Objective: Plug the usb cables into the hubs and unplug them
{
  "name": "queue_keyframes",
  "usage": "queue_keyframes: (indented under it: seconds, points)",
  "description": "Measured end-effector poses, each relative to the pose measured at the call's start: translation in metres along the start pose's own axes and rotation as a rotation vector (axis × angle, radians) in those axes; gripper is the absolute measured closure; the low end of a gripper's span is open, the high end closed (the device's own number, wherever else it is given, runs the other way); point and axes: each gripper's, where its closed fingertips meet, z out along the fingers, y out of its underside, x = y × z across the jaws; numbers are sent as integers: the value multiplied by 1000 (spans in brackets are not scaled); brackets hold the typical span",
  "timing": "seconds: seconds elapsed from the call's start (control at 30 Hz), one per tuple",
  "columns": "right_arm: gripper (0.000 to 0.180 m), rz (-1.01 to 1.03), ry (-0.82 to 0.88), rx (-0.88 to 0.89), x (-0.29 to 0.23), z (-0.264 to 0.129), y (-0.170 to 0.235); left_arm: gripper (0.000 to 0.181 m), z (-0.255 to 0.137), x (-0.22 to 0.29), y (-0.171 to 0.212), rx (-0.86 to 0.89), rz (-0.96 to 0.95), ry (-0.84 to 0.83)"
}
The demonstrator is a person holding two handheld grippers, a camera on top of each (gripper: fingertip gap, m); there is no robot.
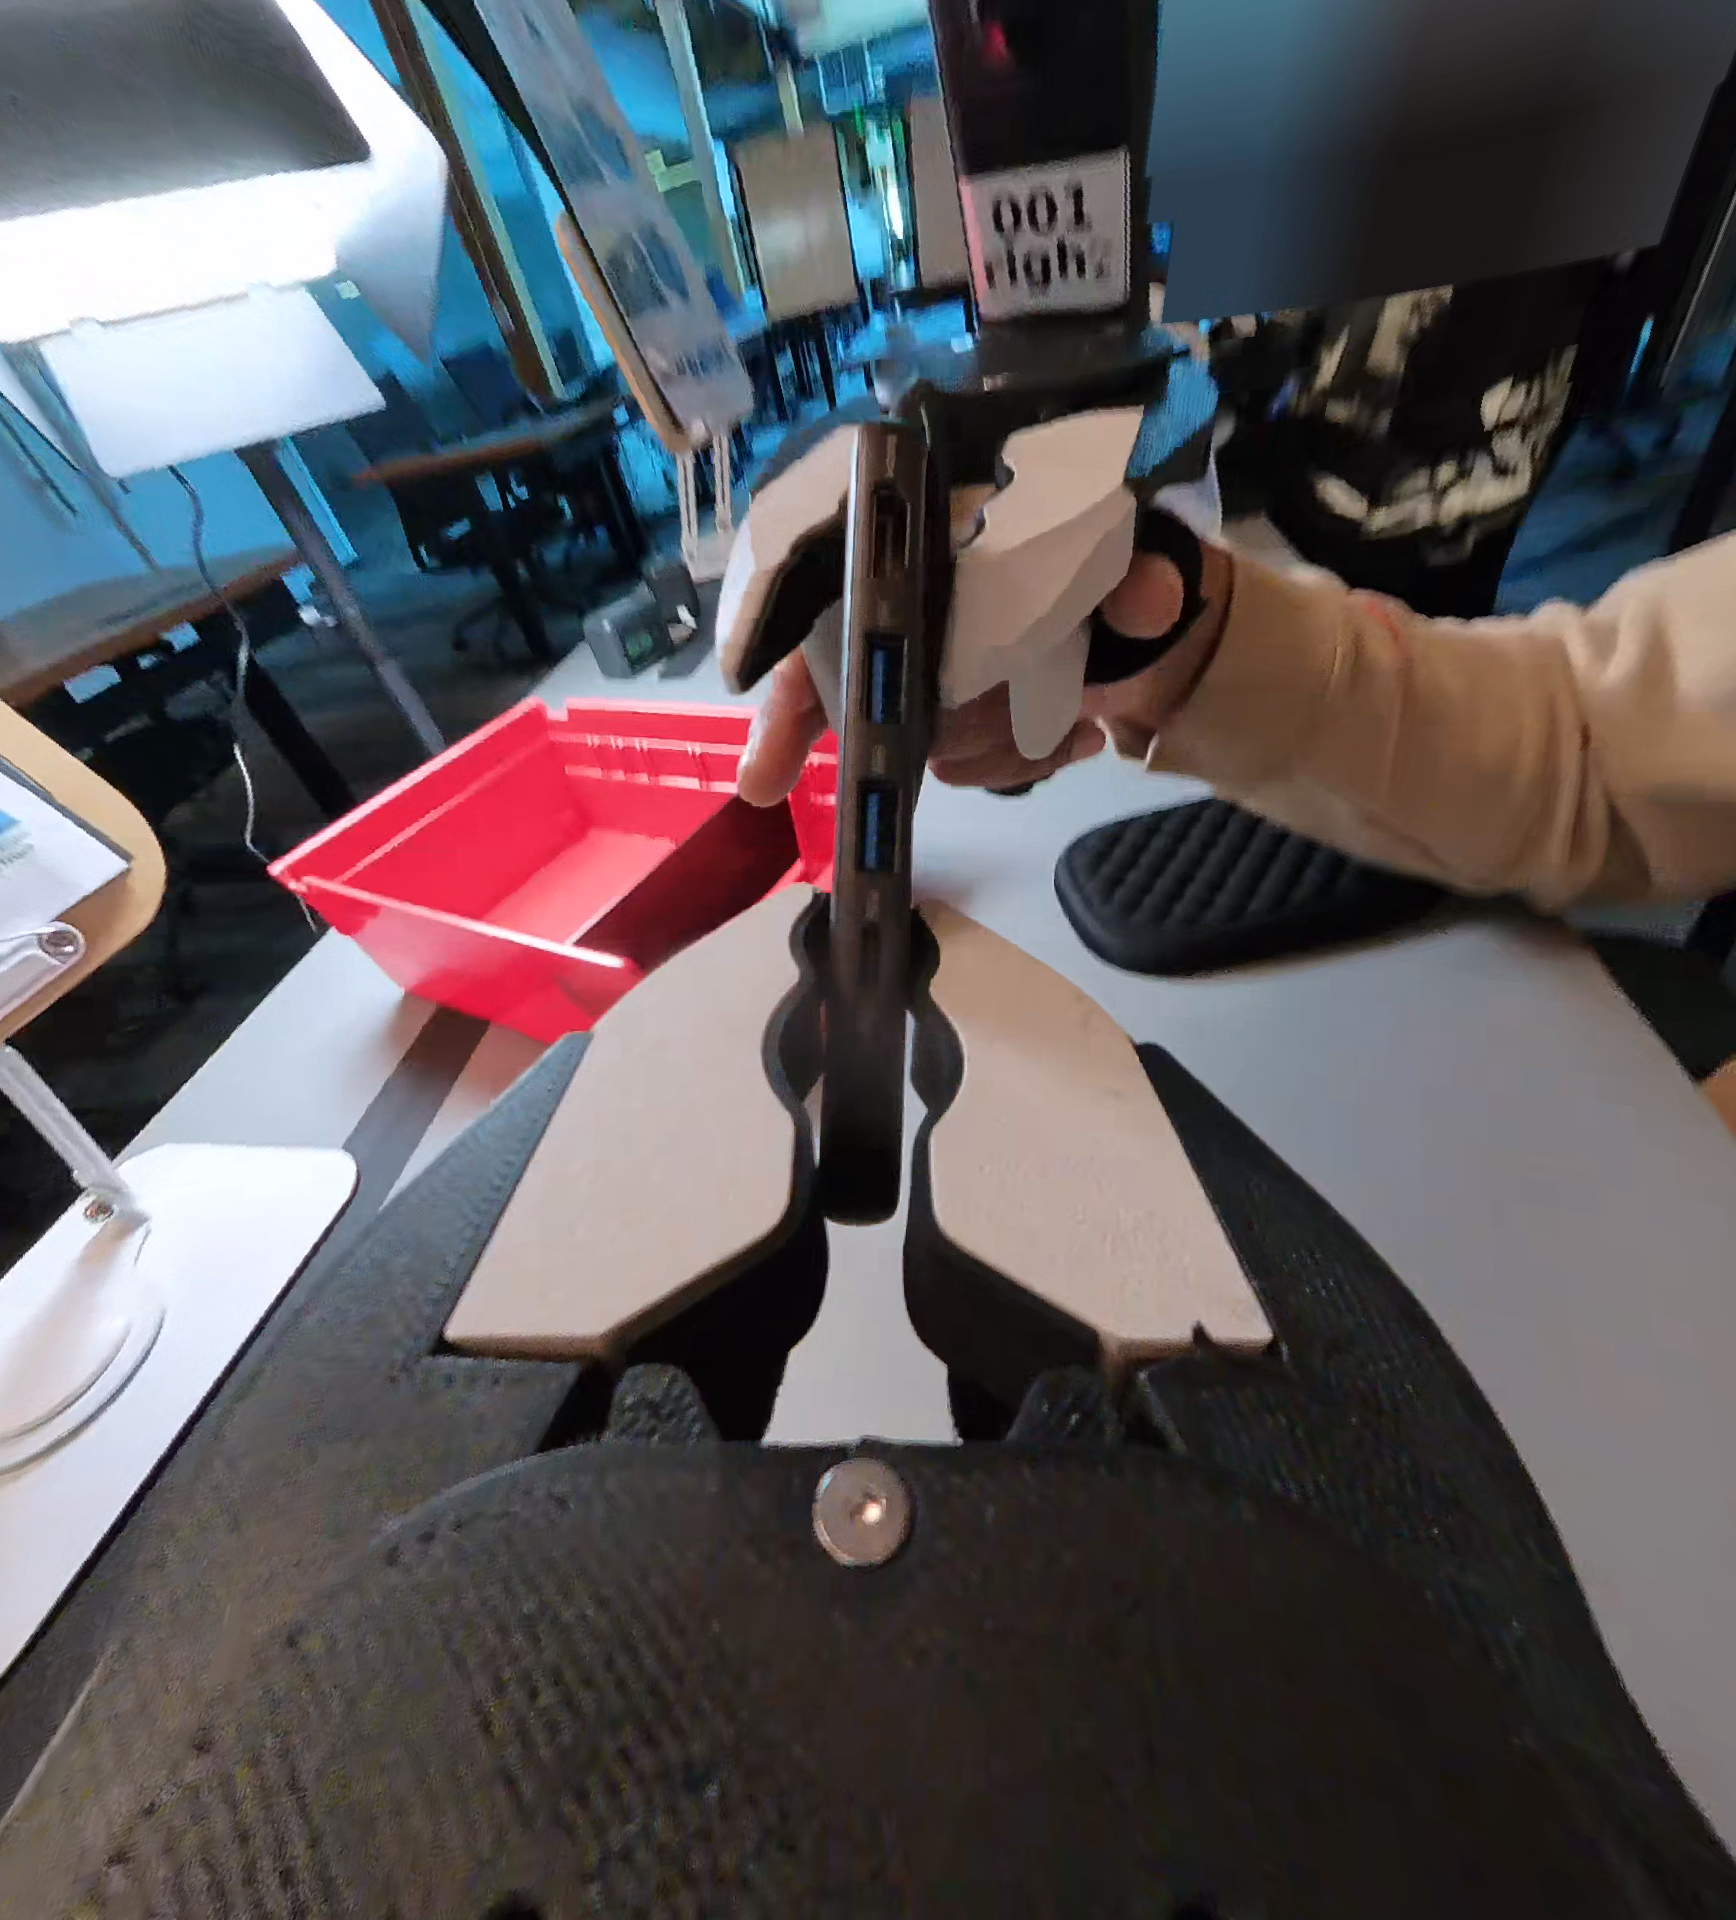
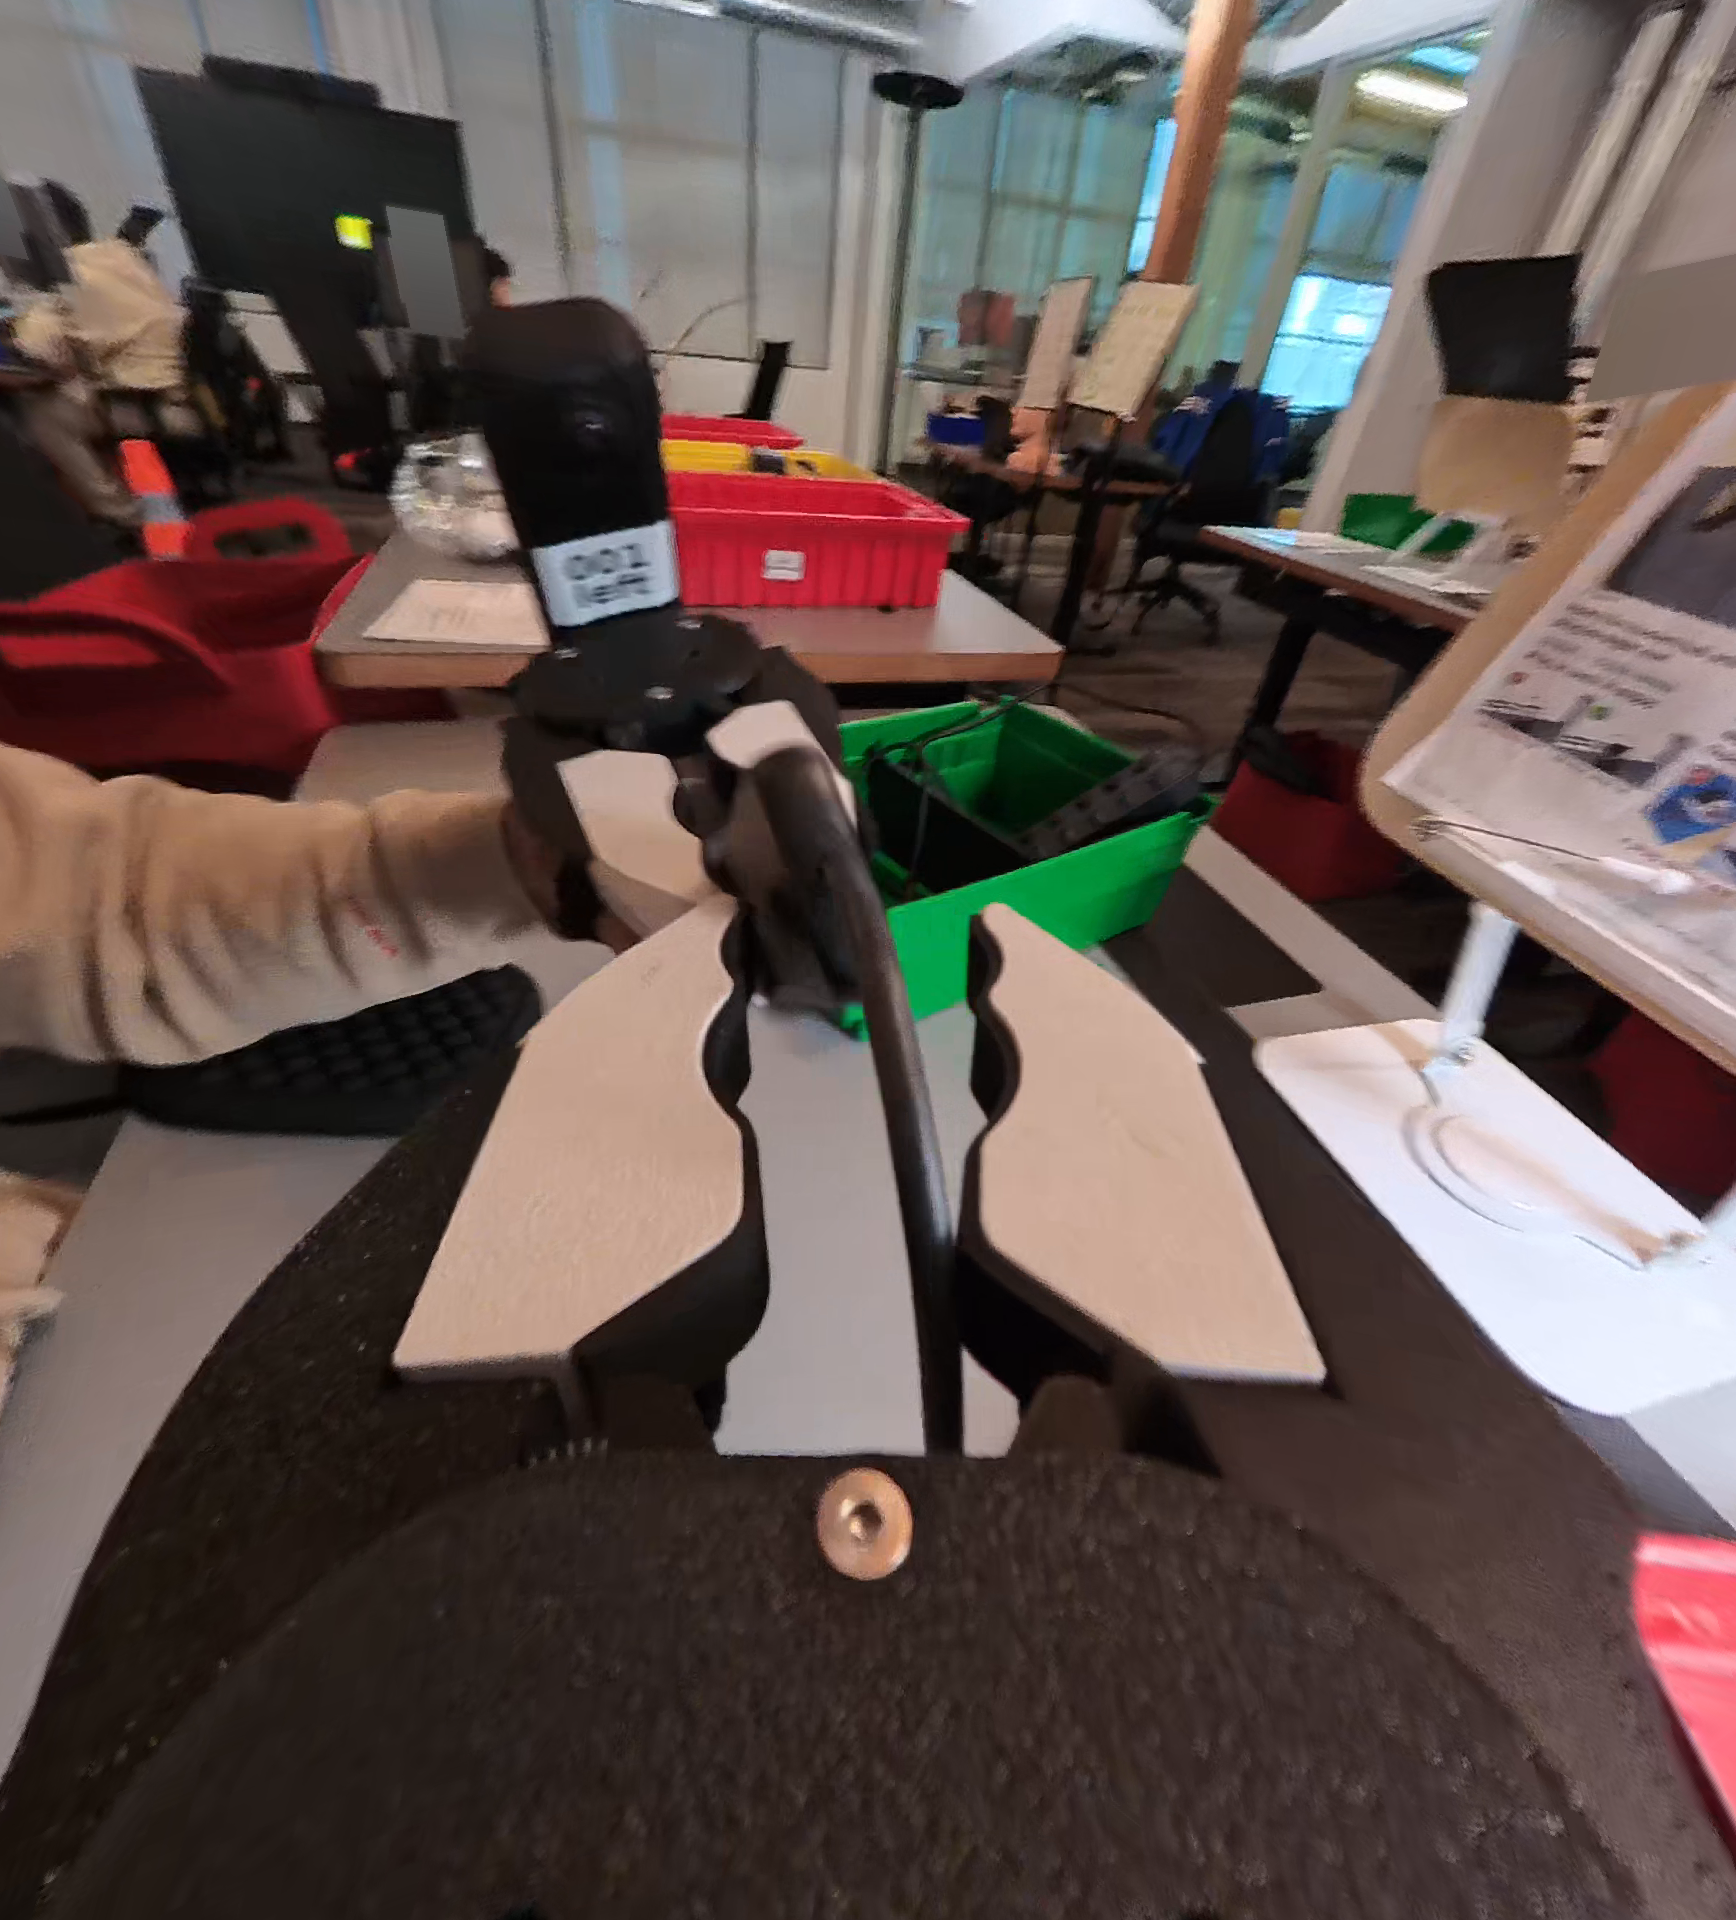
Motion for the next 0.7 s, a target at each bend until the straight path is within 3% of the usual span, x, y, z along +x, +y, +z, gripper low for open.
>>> queue_keyframes:
  seconds: [0.17, 0.3, 0.43, 0.7]
  points:
    - [128, -70, 249, 13, 40, -16, -5, 168, -24, -21, -26, 239, -101, -64]
    - [129, -100, 361, 90, 54, -35, -22, 168, -36, -32, -27, 270, -126, -84]
    - [133, -216, 451, 34, 52, -38, -27, 168, -33, -38, -22, 268, -140, -123]
    - [136, -76, 171, -13, 9, 4, -5, 168, -23, -30, -18, 268, -137, -98]
